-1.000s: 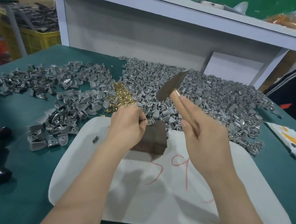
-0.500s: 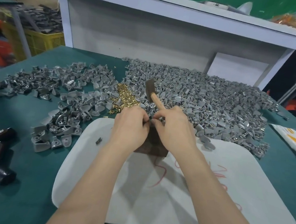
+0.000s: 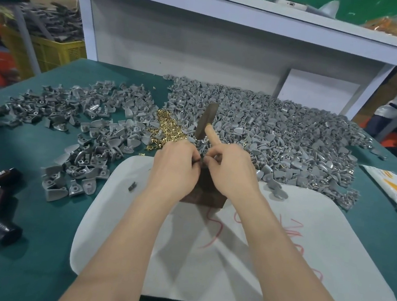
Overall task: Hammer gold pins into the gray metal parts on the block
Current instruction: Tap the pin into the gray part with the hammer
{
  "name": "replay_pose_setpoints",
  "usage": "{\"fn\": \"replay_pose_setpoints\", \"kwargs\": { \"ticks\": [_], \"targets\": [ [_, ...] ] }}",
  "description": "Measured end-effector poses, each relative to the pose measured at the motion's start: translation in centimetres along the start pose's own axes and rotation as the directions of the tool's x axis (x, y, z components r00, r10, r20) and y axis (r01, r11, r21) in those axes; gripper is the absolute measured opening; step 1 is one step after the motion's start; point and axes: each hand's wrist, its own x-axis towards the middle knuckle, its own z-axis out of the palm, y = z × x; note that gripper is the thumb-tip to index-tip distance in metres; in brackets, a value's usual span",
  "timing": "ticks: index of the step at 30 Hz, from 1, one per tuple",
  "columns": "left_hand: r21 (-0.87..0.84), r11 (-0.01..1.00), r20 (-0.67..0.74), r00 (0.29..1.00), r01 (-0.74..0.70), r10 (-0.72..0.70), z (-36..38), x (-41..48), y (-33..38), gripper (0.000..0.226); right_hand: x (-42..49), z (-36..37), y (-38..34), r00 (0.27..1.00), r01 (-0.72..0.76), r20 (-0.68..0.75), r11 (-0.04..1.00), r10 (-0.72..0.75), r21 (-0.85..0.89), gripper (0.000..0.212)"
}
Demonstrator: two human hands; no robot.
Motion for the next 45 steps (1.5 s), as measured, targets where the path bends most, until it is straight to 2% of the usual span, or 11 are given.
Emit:
{"fn": "replay_pose_setpoints", "kwargs": {
  "ticks": [6,11,15,18,23,28,31,34,37,42,45],
  "targets": [
    [0.01,1.0,0.014,1.0,0.003,-0.004,-0.1,0.0,0.1,0.014,0.0,-0.1,0.0,1.0,0.0,0.008,1.0,0.0,0.0,0.008],
    [0.012,1.0,0.013,1.0,0.002,-0.002,-0.1,0.0,0.1,0.013,0.1,0.0,0.0,0.999,0.039,0.002,0.999,-0.039,-0.034,0.024],
    [0.015,1.0,0.011,1.0,0.003,-0.003,-0.1,0.0,0.0,0.013,0.1,0.1,0.0,0.999,0.03,0.012,0.999,-0.03,-0.024,0.017],
    [0.02,1.0,0.009,1.0,0.002,-0.002,0.0,0.0,-0.1,0.013,-0.1,-0.2,0.5,0.999,0.044,-0.019,0.993,-0.042,0.11,0.017],
    [0.045,0.999,0.019,1.0,0.012,-0.013,0.0,0.0,0.0,0.011,-2.3,-2.7,2.1,0.972,0.231,-0.129,0.911,-0.198,0.341,0.05],
    [0.04,0.999,0.02,1.0,0.016,-0.017,0.0,0.0,0.1,0.01,-4.4,-4.1,3.2,0.973,0.185,-0.171,0.964,-0.153,0.193,0.05],
    [0.009,1.0,0.012,1.0,-0.001,0.001,0.0,-0.1,0.0,0.01,-5.2,-5.0,3.0,0.928,0.282,-0.295,0.945,-0.225,0.165,0.052],
    [-0.023,1.0,0.01,1.0,0.001,0.0,0.0,-0.1,0.1,0.009,-5.6,-5.5,3.0,0.943,0.314,-0.138,0.947,-0.303,0.072,0.055],
    [-0.023,0.999,0.015,0.999,0.031,-0.03,-0.1,-0.2,0.2,0.015,-5.4,-5.9,3.5,0.965,0.26,-0.037,0.965,-0.259,0.026,0.049],
    [-0.037,0.999,-0.016,1.0,0.002,-0.002,0.1,-0.2,0.1,0.01,-5.6,-6.6,2.4,0.869,0.393,-0.359,0.916,-0.341,0.08,0.065],
    [-0.051,0.999,-0.004,1.0,0.003,-0.003,0.1,-0.2,0.0,0.009,-5.9,-5.8,2.3,0.944,0.316,-0.097,0.949,-0.316,-0.01,0.054]
  ]
}}
